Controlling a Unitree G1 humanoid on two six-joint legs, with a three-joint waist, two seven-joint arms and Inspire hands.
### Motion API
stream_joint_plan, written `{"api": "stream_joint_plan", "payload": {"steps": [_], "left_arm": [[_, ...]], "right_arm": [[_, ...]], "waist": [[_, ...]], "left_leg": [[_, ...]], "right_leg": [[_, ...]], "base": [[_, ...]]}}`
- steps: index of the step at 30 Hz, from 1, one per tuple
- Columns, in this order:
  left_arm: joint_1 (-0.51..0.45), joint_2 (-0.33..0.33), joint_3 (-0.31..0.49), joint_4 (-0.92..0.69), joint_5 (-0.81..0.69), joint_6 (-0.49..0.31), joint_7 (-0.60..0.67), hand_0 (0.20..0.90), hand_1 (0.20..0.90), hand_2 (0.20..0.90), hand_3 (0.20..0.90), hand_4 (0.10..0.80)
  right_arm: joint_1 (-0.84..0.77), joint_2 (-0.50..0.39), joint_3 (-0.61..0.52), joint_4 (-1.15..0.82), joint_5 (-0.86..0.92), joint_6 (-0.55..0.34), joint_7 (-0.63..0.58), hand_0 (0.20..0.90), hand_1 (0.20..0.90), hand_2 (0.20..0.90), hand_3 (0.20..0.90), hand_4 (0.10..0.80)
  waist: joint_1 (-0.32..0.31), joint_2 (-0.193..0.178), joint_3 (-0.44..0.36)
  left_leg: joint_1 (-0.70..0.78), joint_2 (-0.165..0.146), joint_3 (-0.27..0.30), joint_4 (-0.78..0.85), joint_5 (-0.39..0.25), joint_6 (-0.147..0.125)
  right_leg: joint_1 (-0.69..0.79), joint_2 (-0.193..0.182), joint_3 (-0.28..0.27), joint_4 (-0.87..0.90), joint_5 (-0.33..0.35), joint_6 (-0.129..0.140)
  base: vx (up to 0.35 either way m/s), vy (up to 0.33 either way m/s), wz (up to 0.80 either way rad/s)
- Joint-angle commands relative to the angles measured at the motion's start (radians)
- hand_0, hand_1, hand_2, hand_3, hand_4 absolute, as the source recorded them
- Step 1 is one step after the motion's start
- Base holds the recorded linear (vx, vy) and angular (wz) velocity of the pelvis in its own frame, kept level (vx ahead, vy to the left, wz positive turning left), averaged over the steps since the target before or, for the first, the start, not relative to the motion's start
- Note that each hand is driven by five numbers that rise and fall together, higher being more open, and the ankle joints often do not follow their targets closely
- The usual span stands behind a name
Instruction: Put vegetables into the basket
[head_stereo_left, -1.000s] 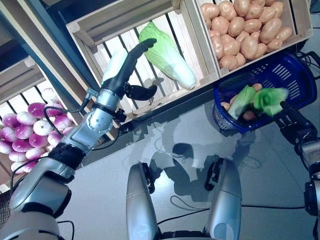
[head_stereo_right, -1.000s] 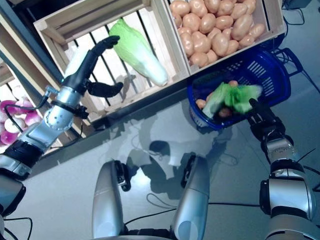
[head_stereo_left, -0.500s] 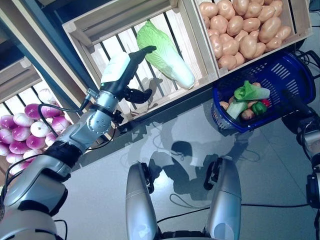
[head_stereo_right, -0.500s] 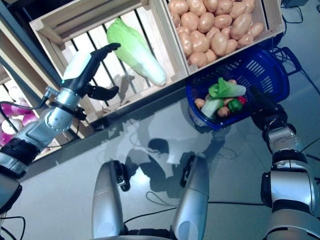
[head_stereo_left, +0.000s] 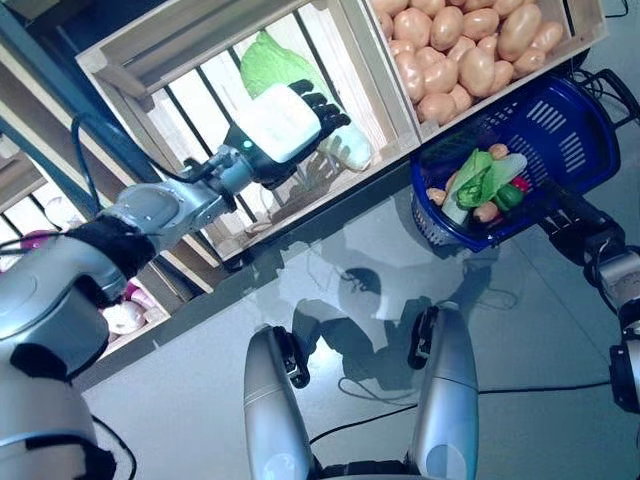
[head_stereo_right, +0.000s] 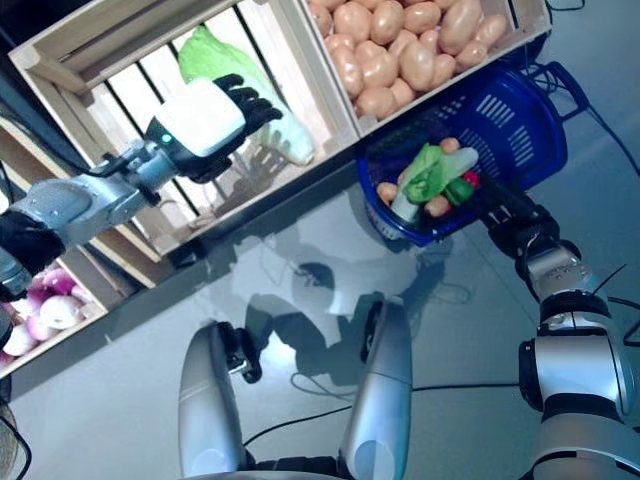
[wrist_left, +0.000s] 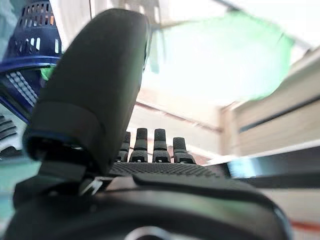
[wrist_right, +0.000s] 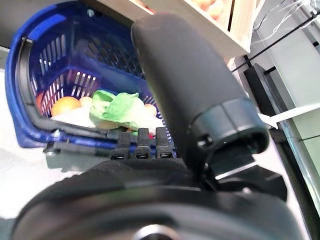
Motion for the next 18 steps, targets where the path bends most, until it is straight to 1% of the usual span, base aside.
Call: {"api": "stream_joint_plan", "payload": {"steps": [1, 2, 4, 6, 10, 15, 18], "left_arm": [[-0.177, 0.009, 0.038, 0.034, 0.021, 0.060, 0.096, 0.900, 0.900, 0.900, 0.900, 0.800], [-0.180, 0.004, 0.035, 0.041, 0.023, 0.059, 0.091, 0.900, 0.900, 0.900, 0.900, 0.800], [-0.197, -0.017, 0.010, 0.072, 0.024, 0.062, 0.038, 0.900, 0.900, 0.900, 0.900, 0.800], [-0.207, -0.037, -0.013, 0.095, 0.013, 0.087, 0.023, 0.900, 0.900, 0.900, 0.900, 0.800], [-0.206, -0.058, -0.008, 0.137, 0.029, 0.088, 0.044, 0.900, 0.900, 0.900, 0.900, 0.800], [-0.195, -0.077, 0.002, 0.201, 0.013, 0.118, -0.007, 0.900, 0.900, 0.900, 0.900, 0.800], [-0.191, -0.085, 0.009, 0.247, -0.013, 0.157, -0.081, 0.900, 0.900, 0.900, 0.900, 0.800]], "right_arm": [[-0.039, -0.027, 0.003, -0.004, 0.021, -0.032, 0.086, 0.900, 0.900, 0.900, 0.900, 0.800], [-0.039, -0.027, 0.003, -0.004, 0.021, -0.031, 0.088, 0.900, 0.900, 0.900, 0.900, 0.800], [-0.042, -0.026, 0.011, -0.005, 0.023, -0.023, 0.097, 0.900, 0.900, 0.900, 0.900, 0.800], [-0.039, -0.026, 0.015, -0.006, 0.028, -0.021, 0.119, 0.900, 0.900, 0.900, 0.900, 0.800], [-0.023, -0.023, 0.013, -0.009, 0.032, -0.022, 0.135, 0.900, 0.900, 0.900, 0.900, 0.800], [0.004, -0.025, -0.007, -0.009, 0.051, -0.024, 0.147, 0.900, 0.900, 0.900, 0.900, 0.800], [0.009, -0.027, -0.017, -0.015, 0.053, -0.022, 0.153, 0.900, 0.900, 0.900, 0.900, 0.800]], "waist": [[-0.029, -0.010, -0.023], [-0.030, -0.011, -0.022], [-0.040, -0.015, -0.017], [-0.050, -0.021, -0.009], [-0.058, -0.028, -0.002], [-0.066, -0.041, 0.003], [-0.067, -0.048, 0.004]], "left_leg": [[-0.015, 0.040, -0.021, -0.015, -0.032, -0.042], [-0.017, 0.041, -0.021, -0.015, -0.033, -0.042], [-0.029, 0.049, -0.019, -0.004, -0.035, -0.046], [-0.045, 0.056, -0.019, 0.010, -0.039, -0.047], [-0.070, 0.067, -0.024, 0.038, -0.047, -0.050], [-0.110, 0.083, -0.039, 0.086, -0.064, -0.053], [-0.147, 0.094, -0.053, 0.121, -0.074, -0.056]], "right_leg": [[0.040, -0.048, 0.026, -0.151, 0.157, 0.055], [0.038, -0.048, 0.026, -0.151, 0.158, 0.055], [0.029, -0.046, 0.031, -0.153, 0.165, 0.059], [0.015, -0.043, 0.036, -0.149, 0.170, 0.061], [-0.005, -0.045, 0.043, -0.136, 0.171, 0.063], [-0.036, -0.052, 0.052, -0.109, 0.169, 0.068], [-0.067, -0.058, 0.058, -0.084, 0.165, 0.073]], "base": [[-0.017, 0.017, -0.06], [-0.015, 0.017, -0.06], [-0.008, 0.009, -0.03], [-0.025, 0.014, -0.15], [-0.014, -0.003, -0.16], [0.002, -0.016, -0.10], [0.009, -0.024, 0.03]]}}
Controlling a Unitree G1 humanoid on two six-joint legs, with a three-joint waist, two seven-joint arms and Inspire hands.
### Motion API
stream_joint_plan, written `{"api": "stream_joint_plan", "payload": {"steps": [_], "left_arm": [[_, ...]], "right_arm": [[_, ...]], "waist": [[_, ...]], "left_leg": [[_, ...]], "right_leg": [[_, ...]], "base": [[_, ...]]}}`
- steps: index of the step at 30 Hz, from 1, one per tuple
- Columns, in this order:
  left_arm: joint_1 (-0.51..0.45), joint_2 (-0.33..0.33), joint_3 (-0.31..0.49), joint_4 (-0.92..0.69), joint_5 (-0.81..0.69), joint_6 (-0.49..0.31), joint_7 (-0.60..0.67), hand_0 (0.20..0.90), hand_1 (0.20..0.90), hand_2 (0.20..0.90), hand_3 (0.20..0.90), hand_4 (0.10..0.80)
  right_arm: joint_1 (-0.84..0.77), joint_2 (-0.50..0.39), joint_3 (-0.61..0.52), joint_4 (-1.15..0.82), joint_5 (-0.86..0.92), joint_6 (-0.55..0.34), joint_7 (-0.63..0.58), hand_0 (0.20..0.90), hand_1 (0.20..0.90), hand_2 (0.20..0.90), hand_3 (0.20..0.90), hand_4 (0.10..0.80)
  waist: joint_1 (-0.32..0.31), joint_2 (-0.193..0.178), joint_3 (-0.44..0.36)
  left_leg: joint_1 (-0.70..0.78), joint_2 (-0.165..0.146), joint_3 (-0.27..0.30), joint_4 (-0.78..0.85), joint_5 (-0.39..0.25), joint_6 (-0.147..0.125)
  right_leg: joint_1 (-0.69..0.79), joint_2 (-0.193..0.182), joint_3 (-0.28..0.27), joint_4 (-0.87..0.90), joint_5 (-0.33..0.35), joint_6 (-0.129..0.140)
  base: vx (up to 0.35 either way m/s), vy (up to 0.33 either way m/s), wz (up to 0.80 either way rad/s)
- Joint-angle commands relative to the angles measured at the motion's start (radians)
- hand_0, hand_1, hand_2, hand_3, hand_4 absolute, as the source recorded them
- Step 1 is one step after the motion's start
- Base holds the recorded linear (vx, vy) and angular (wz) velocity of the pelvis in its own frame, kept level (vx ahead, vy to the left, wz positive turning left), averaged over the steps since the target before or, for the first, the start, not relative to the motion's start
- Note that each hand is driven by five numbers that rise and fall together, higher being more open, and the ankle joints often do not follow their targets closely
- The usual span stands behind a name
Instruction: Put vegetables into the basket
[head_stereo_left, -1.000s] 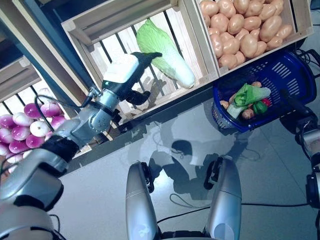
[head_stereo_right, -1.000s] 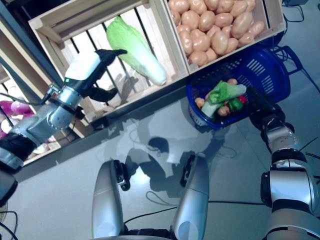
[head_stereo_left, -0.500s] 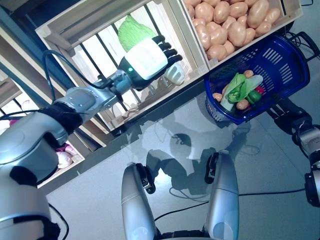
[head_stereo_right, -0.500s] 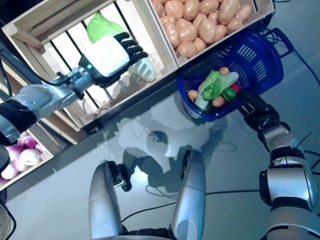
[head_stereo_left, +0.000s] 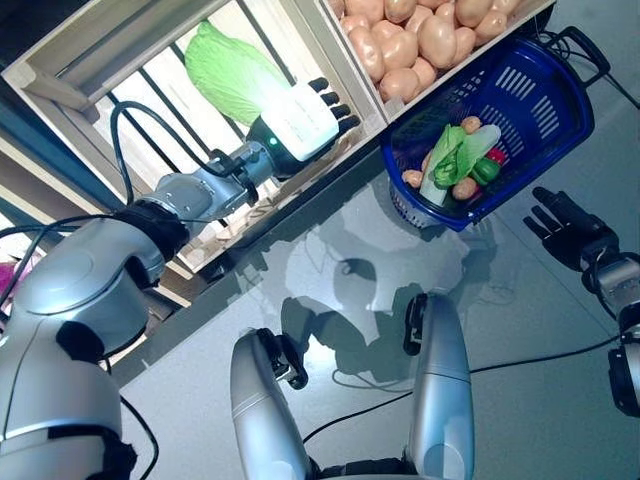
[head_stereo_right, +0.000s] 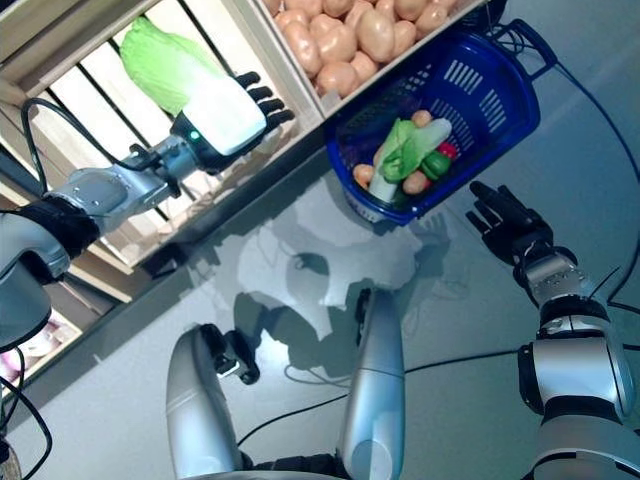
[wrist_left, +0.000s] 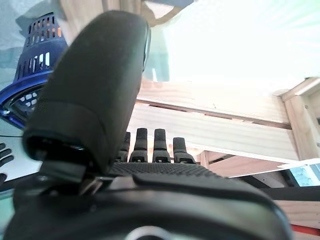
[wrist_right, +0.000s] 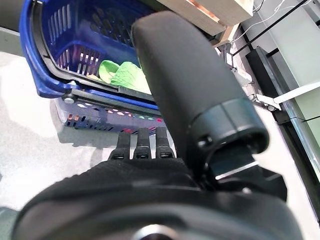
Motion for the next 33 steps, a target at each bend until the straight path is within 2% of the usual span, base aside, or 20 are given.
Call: {"api": "stream_joint_plan", "payload": {"steps": [1, 4, 13, 22, 27, 33], "left_arm": [[-0.153, 0.055, 0.055, 0.070, -0.042, 0.095, -0.019, 0.900, 0.900, 0.900, 0.900, 0.800], [-0.151, 0.053, 0.062, 0.093, -0.047, 0.108, -0.019, 0.900, 0.900, 0.900, 0.900, 0.800], [-0.156, 0.038, 0.071, 0.188, -0.089, 0.202, -0.140, 0.900, 0.900, 0.900, 0.900, 0.800], [-0.201, 0.033, 0.052, 0.247, -0.051, 0.132, -0.073, 0.900, 0.900, 0.900, 0.900, 0.800], [-0.207, 0.035, 0.049, 0.256, -0.017, 0.099, 0.044, 0.900, 0.900, 0.900, 0.900, 0.800], [-0.210, 0.043, 0.045, 0.264, -0.038, 0.127, -0.053, 0.900, 0.900, 0.900, 0.900, 0.800]], "right_arm": [[-0.003, -0.026, -0.036, -0.017, 0.050, -0.038, 0.082, 0.900, 0.900, 0.900, 0.900, 0.800], [0.003, -0.026, -0.028, -0.026, 0.056, -0.042, 0.084, 0.900, 0.900, 0.900, 0.900, 0.800], [0.012, -0.033, -0.022, -0.061, 0.062, -0.040, 0.101, 0.900, 0.900, 0.900, 0.900, 0.800], [0.051, -0.021, -0.011, -0.122, 0.076, -0.037, 0.141, 0.900, 0.900, 0.900, 0.900, 0.800], [0.069, -0.016, -0.010, -0.128, 0.064, -0.031, 0.152, 0.900, 0.900, 0.900, 0.900, 0.800], [0.104, -0.015, -0.027, -0.130, 0.066, -0.028, 0.165, 0.900, 0.900, 0.900, 0.900, 0.800]], "waist": [[-0.017, -0.042, -0.003], [-0.016, -0.046, -0.002], [-0.019, -0.061, -0.002], [-0.029, -0.074, -0.012], [-0.035, -0.078, -0.029], [-0.040, -0.080, -0.049]], "left_leg": [[-0.091, 0.044, -0.077, 0.041, -0.033, -0.070], [-0.119, 0.049, -0.085, 0.059, -0.038, -0.068], [-0.231, 0.067, -0.127, 0.132, -0.052, -0.070], [-0.326, 0.089, -0.172, 0.209, -0.071, -0.064], [-0.350, 0.097, -0.184, 0.233, -0.077, -0.059], [-0.378, 0.110, -0.200, 0.280, -0.087, -0.054]], "right_leg": [[0.015, -0.089, 0.032, -0.121, 0.152, 0.079], [-0.013, -0.092, 0.036, -0.110, 0.154, 0.078], [-0.124, -0.097, 0.069, -0.049, 0.158, 0.083], [-0.216, -0.100, 0.102, 0.011, 0.153, 0.075], [-0.247, -0.100, 0.112, 0.034, 0.151, 0.069], [-0.279, -0.100, 0.128, 0.079, 0.137, 0.059]], "base": [[0.000, 0.000, 0.00], [0.000, 0.000, 0.00], [-0.008, 0.005, -0.03], [-0.009, 0.011, -0.04], [0.025, 0.018, -0.06], [0.059, 0.005, -0.03]]}}
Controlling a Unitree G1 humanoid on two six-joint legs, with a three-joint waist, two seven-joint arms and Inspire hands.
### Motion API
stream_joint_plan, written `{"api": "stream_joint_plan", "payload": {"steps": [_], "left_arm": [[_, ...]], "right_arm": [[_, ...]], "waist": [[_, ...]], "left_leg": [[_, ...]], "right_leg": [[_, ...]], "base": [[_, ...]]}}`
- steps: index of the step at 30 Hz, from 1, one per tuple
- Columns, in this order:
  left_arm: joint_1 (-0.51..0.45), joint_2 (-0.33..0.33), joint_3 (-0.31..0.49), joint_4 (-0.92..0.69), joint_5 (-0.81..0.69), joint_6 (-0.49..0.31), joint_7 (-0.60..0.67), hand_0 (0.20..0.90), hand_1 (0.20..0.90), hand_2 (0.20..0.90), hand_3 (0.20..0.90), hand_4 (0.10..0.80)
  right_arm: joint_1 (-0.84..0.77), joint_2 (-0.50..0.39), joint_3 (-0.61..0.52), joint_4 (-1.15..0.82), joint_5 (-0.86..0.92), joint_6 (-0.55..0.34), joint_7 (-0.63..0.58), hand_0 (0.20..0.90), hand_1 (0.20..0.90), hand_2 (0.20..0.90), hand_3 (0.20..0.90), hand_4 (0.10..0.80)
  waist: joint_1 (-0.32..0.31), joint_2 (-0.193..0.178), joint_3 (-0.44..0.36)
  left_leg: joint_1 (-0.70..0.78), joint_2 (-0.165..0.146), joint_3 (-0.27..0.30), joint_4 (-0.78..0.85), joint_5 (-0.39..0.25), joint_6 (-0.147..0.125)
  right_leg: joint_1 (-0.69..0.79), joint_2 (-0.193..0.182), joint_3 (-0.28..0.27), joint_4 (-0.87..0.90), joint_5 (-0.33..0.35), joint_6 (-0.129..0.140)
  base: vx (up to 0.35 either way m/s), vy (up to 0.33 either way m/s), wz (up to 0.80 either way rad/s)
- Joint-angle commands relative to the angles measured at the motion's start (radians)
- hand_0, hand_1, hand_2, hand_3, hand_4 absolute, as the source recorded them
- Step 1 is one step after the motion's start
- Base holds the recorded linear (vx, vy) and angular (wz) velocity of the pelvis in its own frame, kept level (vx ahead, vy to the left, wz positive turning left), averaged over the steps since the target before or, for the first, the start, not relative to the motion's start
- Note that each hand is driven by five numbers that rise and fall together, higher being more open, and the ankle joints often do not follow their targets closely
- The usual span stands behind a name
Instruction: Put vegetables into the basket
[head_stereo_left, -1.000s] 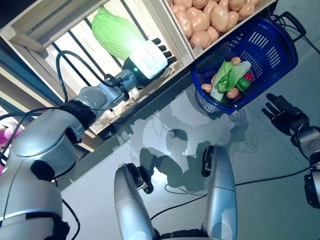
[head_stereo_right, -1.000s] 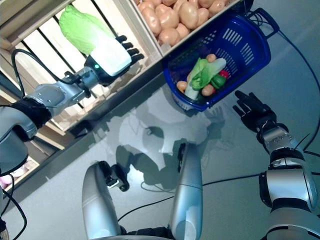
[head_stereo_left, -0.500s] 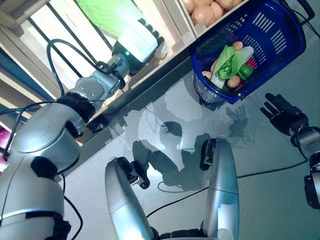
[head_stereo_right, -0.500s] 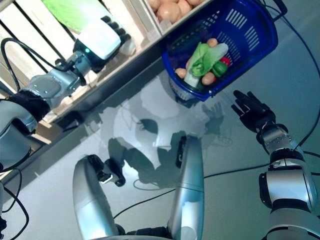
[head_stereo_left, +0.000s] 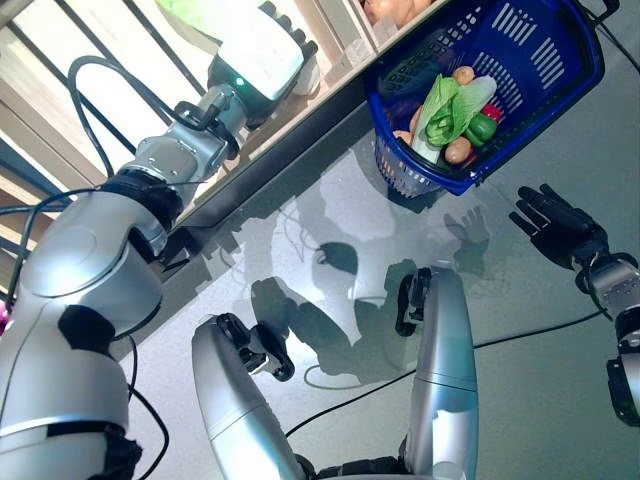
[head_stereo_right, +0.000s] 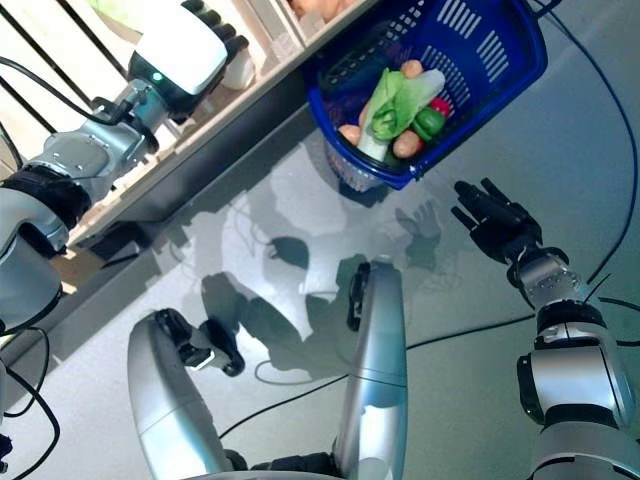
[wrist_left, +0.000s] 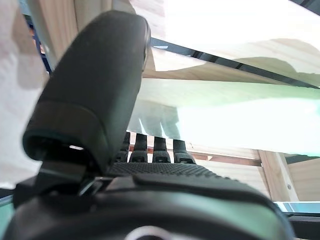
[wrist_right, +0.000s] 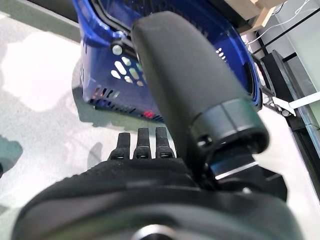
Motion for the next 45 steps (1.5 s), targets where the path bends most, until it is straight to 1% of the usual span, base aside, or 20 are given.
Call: {"api": "stream_joint_plan", "payload": {"steps": [1, 4, 5, 7, 12, 16, 19, 23, 27, 31, 33, 35, 36, 37, 38, 39, 40, 41, 45], "left_arm": [[-0.100, 0.079, -0.009, 0.079, -0.033, 0.055, -0.055, 0.900, 0.900, 0.900, 0.900, 0.800], [-0.102, 0.069, -0.013, 0.099, -0.053, 0.051, -0.135, 0.900, 0.900, 0.900, 0.900, 0.800], [-0.105, 0.065, -0.018, 0.105, -0.071, 0.055, -0.183, 0.300, 0.300, 0.300, 0.300, 0.400], [-0.104, 0.062, -0.017, 0.121, -0.126, 0.056, -0.274, 0.300, 0.300, 0.300, 0.300, 0.400], [-0.093, 0.054, -0.005, 0.154, -0.143, 0.036, -0.287, 0.300, 0.300, 0.300, 0.300, 0.400], [-0.080, 0.051, 0.002, 0.165, -0.152, 0.035, -0.277, 0.300, 0.300, 0.300, 0.300, 0.400], [-0.075, 0.060, 0.006, 0.177, -0.143, 0.000, -0.250, 0.300, 0.300, 0.300, 0.300, 0.400], [-0.066, 0.071, 0.008, 0.177, -0.144, -0.022, -0.210, 0.300, 0.300, 0.300, 0.300, 0.400], [-0.055, 0.078, 0.022, 0.177, -0.171, -0.055, -0.142, 0.300, 0.300, 0.300, 0.300, 0.400], [-0.039, 0.084, 0.054, 0.180, -0.197, -0.136, -0.060, 0.300, 0.300, 0.300, 0.300, 0.400], [-0.037, 0.086, 0.064, 0.178, -0.195, -0.160, -0.034, 0.300, 0.300, 0.300, 0.300, 0.400], [-0.026, 0.089, 0.083, 0.172, -0.244, -0.195, 0.015, 0.300, 0.300, 0.300, 0.300, 0.400], [-0.015, 0.094, 0.107, 0.171, -0.268, -0.218, 0.033, 0.300, 0.300, 0.300, 0.300, 0.400], [-0.010, 0.095, 0.115, 0.169, -0.276, -0.224, 0.039, 0.300, 0.300, 0.300, 0.300, 0.400], [0.010, 0.099, 0.153, 0.167, -0.309, -0.270, 0.060, 0.300, 0.300, 0.300, 0.300, 0.400], [0.014, 0.100, 0.158, 0.167, -0.309, -0.272, 0.058, 0.300, 0.300, 0.300, 0.300, 0.400], [0.036, 0.101, 0.197, 0.156, -0.348, -0.316, 0.060, 0.300, 0.300, 0.300, 0.300, 0.400], [0.042, 0.101, 0.204, 0.152, -0.354, -0.323, 0.059, 0.300, 0.300, 0.300, 0.300, 0.400], [0.110, 0.100, 0.307, 0.078, -0.441, -0.423, 0.021, 0.300, 0.300, 0.300, 0.300, 0.400]], "right_arm": [[0.040, -0.015, -0.059, -0.038, 0.063, -0.028, 0.081, 0.900, 0.900, 0.900, 0.900, 0.800], [0.036, -0.017, -0.053, -0.043, 0.071, -0.021, 0.067, 0.900, 0.900, 0.900, 0.900, 0.800], [0.033, -0.021, -0.052, -0.043, 0.079, -0.016, 0.065, 0.900, 0.900, 0.900, 0.900, 0.800], [0.031, -0.033, -0.056, -0.038, 0.077, -0.009, 0.071, 0.900, 0.900, 0.900, 0.900, 0.800], [0.012, -0.044, -0.056, -0.021, 0.079, 0.004, 0.088, 0.900, 0.900, 0.900, 0.900, 0.800], [0.014, -0.041, -0.056, -0.024, 0.081, 0.005, 0.105, 0.900, 0.900, 0.900, 0.900, 0.800], [0.011, -0.041, -0.058, -0.021, 0.081, 0.002, 0.121, 0.900, 0.900, 0.900, 0.900, 0.800], [0.011, -0.031, -0.051, -0.034, 0.086, -0.007, 0.120, 0.900, 0.900, 0.900, 0.900, 0.800], [0.005, -0.024, -0.048, -0.041, 0.082, -0.008, 0.117, 0.900, 0.900, 0.900, 0.900, 0.800], [-0.005, -0.011, -0.043, -0.043, 0.068, -0.008, 0.127, 0.900, 0.900, 0.900, 0.900, 0.800], [-0.004, -0.007, -0.043, -0.046, 0.062, -0.009, 0.130, 0.900, 0.900, 0.900, 0.900, 0.800], [0.003, 0.006, -0.046, -0.052, 0.052, -0.015, 0.135, 0.900, 0.900, 0.900, 0.900, 0.800], [0.010, 0.012, -0.049, -0.054, 0.044, -0.016, 0.139, 0.900, 0.900, 0.900, 0.900, 0.800], [0.012, 0.013, -0.049, -0.055, 0.042, -0.016, 0.141, 0.900, 0.900, 0.900, 0.900, 0.800], [0.020, 0.022, -0.051, -0.058, 0.019, -0.024, 0.151, 0.900, 0.900, 0.900, 0.900, 0.800], [0.022, 0.022, -0.050, -0.059, 0.016, -0.024, 0.153, 0.900, 0.900, 0.900, 0.900, 0.800], [0.034, 0.034, -0.050, -0.068, -0.015, -0.035, 0.161, 0.900, 0.900, 0.900, 0.900, 0.800], [0.037, 0.037, -0.047, -0.072, -0.024, -0.042, 0.161, 0.900, 0.900, 0.900, 0.900, 0.800], [0.071, 0.068, -0.019, -0.149, -0.107, -0.135, 0.144, 0.900, 0.900, 0.900, 0.900, 0.800]], "waist": [[-0.008, -0.046, -0.052], [-0.016, -0.047, -0.062], [-0.020, -0.047, -0.065], [-0.026, -0.044, -0.070], [-0.032, -0.042, -0.082], [-0.033, -0.042, -0.092], [-0.031, -0.041, -0.099], [-0.028, -0.041, -0.111], [-0.025, -0.042, -0.126], [-0.020, -0.040, -0.146], [-0.019, -0.040, -0.151], [-0.017, -0.039, -0.163], [-0.016, -0.039, -0.171], [-0.015, -0.039, -0.173], [-0.012, -0.038, -0.181], [-0.012, -0.038, -0.181], [-0.010, -0.038, -0.189], [-0.009, -0.038, -0.191], [-0.001, -0.040, -0.212]], "left_leg": [[-0.073, 0.038, -0.129, -0.033, 0.003, -0.088], [-0.090, 0.042, -0.133, -0.021, 0.003, -0.085], [-0.096, 0.044, -0.133, -0.017, 0.004, -0.085], [-0.103, 0.046, -0.132, -0.011, 0.004, -0.084], [-0.096, 0.047, -0.122, -0.017, 0.006, -0.074], [-0.077, 0.049, -0.109, -0.027, 0.005, -0.068], [-0.054, 0.050, -0.097, -0.042, 0.006, -0.061], [-0.020, 0.051, -0.079, -0.071, 0.009, -0.057], [0.030, 0.052, -0.058, -0.110, 0.017, -0.049], [0.109, 0.047, -0.021, -0.173, 0.034, -0.044], [0.139, 0.047, -0.008, -0.195, 0.041, -0.044], [0.191, 0.043, 0.012, -0.236, 0.053, -0.043], [0.218, 0.041, 0.023, -0.260, 0.061, -0.043], [0.229, 0.039, 0.027, -0.269, 0.064, -0.043], [0.261, 0.034, 0.039, -0.298, 0.075, -0.043], [0.267, 0.032, 0.041, -0.304, 0.077, -0.043], [0.298, 0.029, 0.051, -0.333, 0.091, -0.045], [0.306, 0.027, 0.054, -0.339, 0.095, -0.045], [0.405, 0.007, 0.087, -0.439, 0.134, -0.045]], "right_leg": [[0.015, -0.100, 0.069, -0.155, 0.143, 0.068], [0.000, -0.093, 0.073, -0.138, 0.135, 0.062], [-0.005, -0.090, 0.076, -0.132, 0.133, 0.060], [-0.011, -0.088, 0.078, -0.125, 0.130, 0.057], [-0.010, -0.086, 0.076, -0.126, 0.131, 0.050], [0.006, -0.090, 0.069, -0.137, 0.133, 0.048], [0.026, -0.095, 0.061, -0.147, 0.135, 0.046], [0.060, -0.100, 0.047, -0.171, 0.140, 0.049], [0.111, -0.101, 0.029, -0.200, 0.142, 0.049], [0.195, -0.099, 0.000, -0.251, 0.143, 0.045], [0.224, -0.101, -0.010, -0.270, 0.144, 0.043], [0.278, -0.097, -0.023, -0.304, 0.142, 0.042], [0.305, -0.093, -0.029, -0.322, 0.141, 0.040], [0.315, -0.092, -0.032, -0.330, 0.141, 0.040], [0.347, -0.088, -0.039, -0.353, 0.140, 0.037], [0.352, -0.087, -0.040, -0.357, 0.140, 0.036], [0.382, -0.085, -0.047, -0.381, 0.142, 0.033], [0.390, -0.084, -0.049, -0.387, 0.143, 0.032], [0.480, -0.071, -0.072, -0.463, 0.152, 0.022]], "base": [[0.041, 0.008, -0.08], [0.051, 0.015, -0.07], [0.052, 0.033, 0.00], [0.052, 0.040, 0.01], [0.024, 0.027, -0.02], [0.003, 0.005, -0.01], [0.000, 0.000, 0.00], [0.000, 0.000, 0.00], [0.000, 0.000, 0.00], [0.000, 0.000, 0.00], [0.011, -0.002, 0.02], [0.047, 0.004, 0.04], [0.049, 0.010, 0.03], [0.059, 0.013, 0.02], [0.035, 0.007, 0.00], [0.038, 0.008, -0.02], [0.000, 0.000, 0.00], [0.000, 0.000, 0.00], [0.000, 0.000, 0.00]]}}
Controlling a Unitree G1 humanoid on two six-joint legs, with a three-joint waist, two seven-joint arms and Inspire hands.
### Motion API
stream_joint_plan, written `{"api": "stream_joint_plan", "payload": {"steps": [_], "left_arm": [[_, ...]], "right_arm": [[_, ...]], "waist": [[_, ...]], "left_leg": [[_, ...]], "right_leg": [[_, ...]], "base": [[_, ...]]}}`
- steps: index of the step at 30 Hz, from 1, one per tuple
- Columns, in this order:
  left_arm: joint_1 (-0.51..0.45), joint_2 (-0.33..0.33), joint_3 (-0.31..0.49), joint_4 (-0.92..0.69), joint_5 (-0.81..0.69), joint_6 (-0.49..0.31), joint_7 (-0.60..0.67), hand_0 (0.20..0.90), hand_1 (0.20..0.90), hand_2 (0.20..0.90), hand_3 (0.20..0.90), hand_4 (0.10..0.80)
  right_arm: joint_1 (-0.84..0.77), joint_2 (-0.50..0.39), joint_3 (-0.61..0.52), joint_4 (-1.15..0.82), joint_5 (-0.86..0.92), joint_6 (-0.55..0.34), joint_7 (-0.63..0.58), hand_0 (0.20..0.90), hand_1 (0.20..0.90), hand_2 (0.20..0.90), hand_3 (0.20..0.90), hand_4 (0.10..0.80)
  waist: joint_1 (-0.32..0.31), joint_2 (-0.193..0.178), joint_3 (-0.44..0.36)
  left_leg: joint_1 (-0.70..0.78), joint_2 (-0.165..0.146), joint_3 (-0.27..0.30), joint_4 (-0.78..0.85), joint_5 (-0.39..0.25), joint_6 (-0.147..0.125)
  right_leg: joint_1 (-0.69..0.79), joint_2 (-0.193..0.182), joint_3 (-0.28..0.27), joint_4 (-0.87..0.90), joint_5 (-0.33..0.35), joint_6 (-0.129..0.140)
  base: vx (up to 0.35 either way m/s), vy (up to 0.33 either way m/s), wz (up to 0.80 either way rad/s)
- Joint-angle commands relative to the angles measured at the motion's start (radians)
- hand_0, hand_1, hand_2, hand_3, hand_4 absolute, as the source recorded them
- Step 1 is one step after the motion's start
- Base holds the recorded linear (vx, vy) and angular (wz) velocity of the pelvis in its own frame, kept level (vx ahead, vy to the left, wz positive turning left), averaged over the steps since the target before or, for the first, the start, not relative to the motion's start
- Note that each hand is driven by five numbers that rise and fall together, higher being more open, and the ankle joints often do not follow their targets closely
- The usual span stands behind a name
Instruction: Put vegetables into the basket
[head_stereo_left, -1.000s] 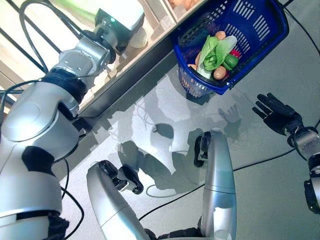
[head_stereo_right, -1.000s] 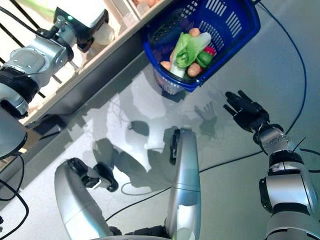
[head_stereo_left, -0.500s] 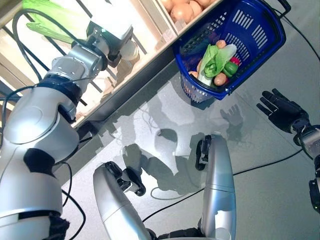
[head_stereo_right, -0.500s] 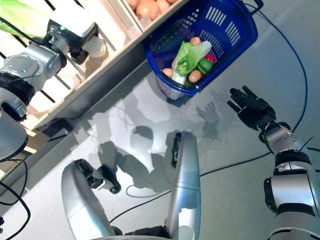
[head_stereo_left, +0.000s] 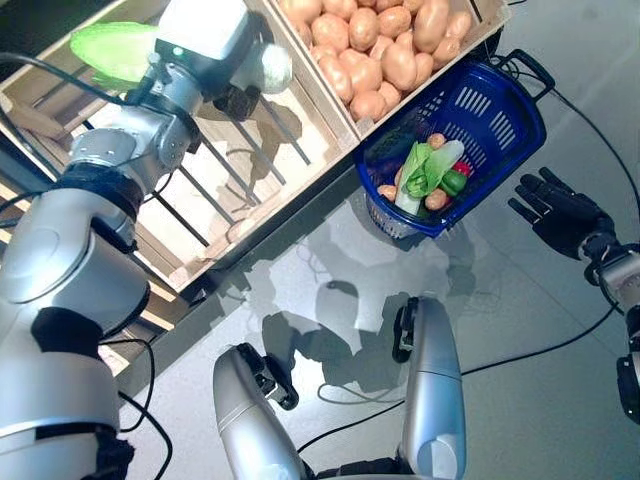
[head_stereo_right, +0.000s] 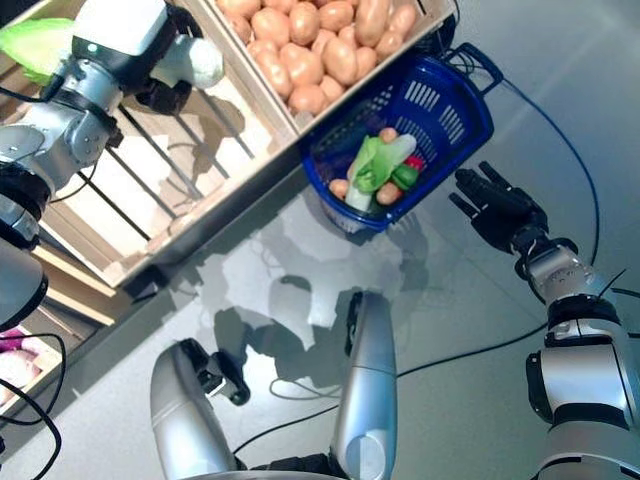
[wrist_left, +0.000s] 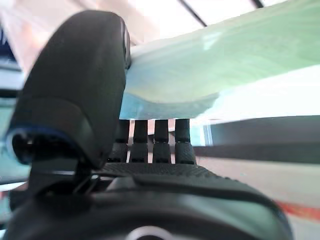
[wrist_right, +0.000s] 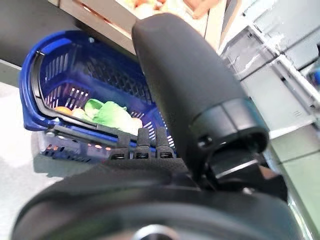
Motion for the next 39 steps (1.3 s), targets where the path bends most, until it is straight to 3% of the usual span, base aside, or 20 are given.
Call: {"api": "stream_joint_plan", "payload": {"steps": [1, 6, 11, 15, 16, 19, 26, 35, 39], "left_arm": [[0.092, 0.037, 0.105, -0.087, -0.159, -0.097, 0.032, 0.300, 0.300, 0.300, 0.300, 0.400], [0.194, 0.020, 0.244, -0.234, -0.326, -0.148, -0.119, 0.300, 0.300, 0.300, 0.300, 0.400], [0.363, -0.025, 0.414, -0.379, -0.509, -0.168, -0.264, 0.300, 0.300, 0.300, 0.300, 0.400], [0.516, -0.073, 0.511, -0.514, -0.590, -0.146, -0.353, 0.300, 0.300, 0.300, 0.300, 0.400], [0.529, -0.080, 0.518, -0.530, -0.592, -0.136, -0.356, 0.300, 0.300, 0.300, 0.300, 0.400], [0.620, -0.122, 0.559, -0.619, -0.688, -0.097, -0.417, 0.300, 0.300, 0.300, 0.300, 0.400], [0.789, -0.199, 0.643, -0.772, -0.821, -0.014, -0.498, 0.300, 0.300, 0.300, 0.300, 0.400], [0.874, -0.282, 0.668, -0.805, -0.895, 0.007, -0.508, 0.300, 0.300, 0.300, 0.300, 0.400], [0.899, -0.316, 0.680, -0.811, -1.006, 0.025, -0.559, 0.300, 0.300, 0.300, 0.300, 0.400]], "right_arm": [[0.089, 0.099, -0.011, -0.099, -0.062, -0.173, 0.064, 0.900, 0.900, 0.900, 0.900, 0.800], [0.130, 0.132, 0.031, -0.254, -0.166, -0.268, 0.063, 0.900, 0.900, 0.900, 0.900, 0.800], [0.158, 0.193, 0.073, -0.374, -0.306, -0.349, -0.007, 0.900, 0.900, 0.900, 0.900, 0.800], [0.214, 0.231, 0.075, -0.497, -0.364, -0.361, -0.063, 0.900, 0.900, 0.900, 0.900, 0.800], [0.220, 0.236, 0.076, -0.511, -0.374, -0.359, -0.071, 0.900, 0.900, 0.900, 0.900, 0.800], [0.255, 0.256, 0.096, -0.588, -0.471, -0.370, -0.100, 0.900, 0.900, 0.900, 0.900, 0.800], [0.296, 0.222, 0.143, -0.708, -0.642, -0.371, -0.057, 0.900, 0.900, 0.900, 0.900, 0.800], [0.310, 0.167, 0.149, -0.738, -0.640, -0.332, 0.049, 0.900, 0.900, 0.900, 0.900, 0.800], [0.313, 0.149, 0.158, -0.722, -0.587, -0.301, 0.123, 0.900, 0.900, 0.900, 0.900, 0.800]], "waist": [[0.004, -0.031, -0.193], [0.023, -0.034, -0.212], [0.053, -0.040, -0.234], [0.069, -0.042, -0.275], [0.070, -0.044, -0.282], [0.075, -0.041, -0.320], [0.081, -0.037, -0.407], [0.071, -0.037, -0.455], [0.068, -0.038, -0.465]], "left_leg": [[-0.048, 0.013, -0.043, -0.118, 0.088, 0.006], [0.074, -0.015, -0.020, -0.241, 0.125, 0.005], [0.207, -0.044, 0.000, -0.358, 0.158, 0.009], [0.341, -0.073, 0.031, -0.512, 0.218, 0.011], [0.352, -0.077, 0.046, -0.546, 0.251, 0.021], [0.474, -0.101, 0.100, -0.693, 0.313, 0.011], [0.699, -0.175, 0.173, -1.000, 0.433, -0.003], [0.821, -0.226, 0.182, -1.242, 0.519, -0.006], [0.856, -0.240, 0.188, -1.298, 0.535, -0.008]], "right_leg": [[0.078, -0.038, 0.026, -0.197, 0.138, 0.015], [0.192, -0.035, -0.006, -0.281, 0.145, 0.006], [0.326, -0.030, -0.056, -0.367, 0.152, 0.003], [0.473, 0.006, -0.104, -0.507, 0.183, -0.002], [0.487, 0.013, -0.117, -0.545, 0.211, -0.013], [0.612, 0.063, -0.151, -0.700, 0.246, -0.014], [0.834, 0.166, -0.169, -1.035, 0.332, 0.000], [0.932, 0.199, -0.132, -1.237, 0.436, 0.029], [0.955, 0.210, -0.133, -1.287, 0.461, 0.033]], "base": [[0.000, 0.000, 0.00], [0.008, 0.001, -0.02], [0.043, 0.000, -0.03], [0.093, -0.017, -0.02], [0.089, -0.037, -0.04], [0.128, -0.020, -0.01], [0.133, 0.009, -0.18], [0.040, 0.042, -0.04], [0.021, 0.044, 0.01]]}}
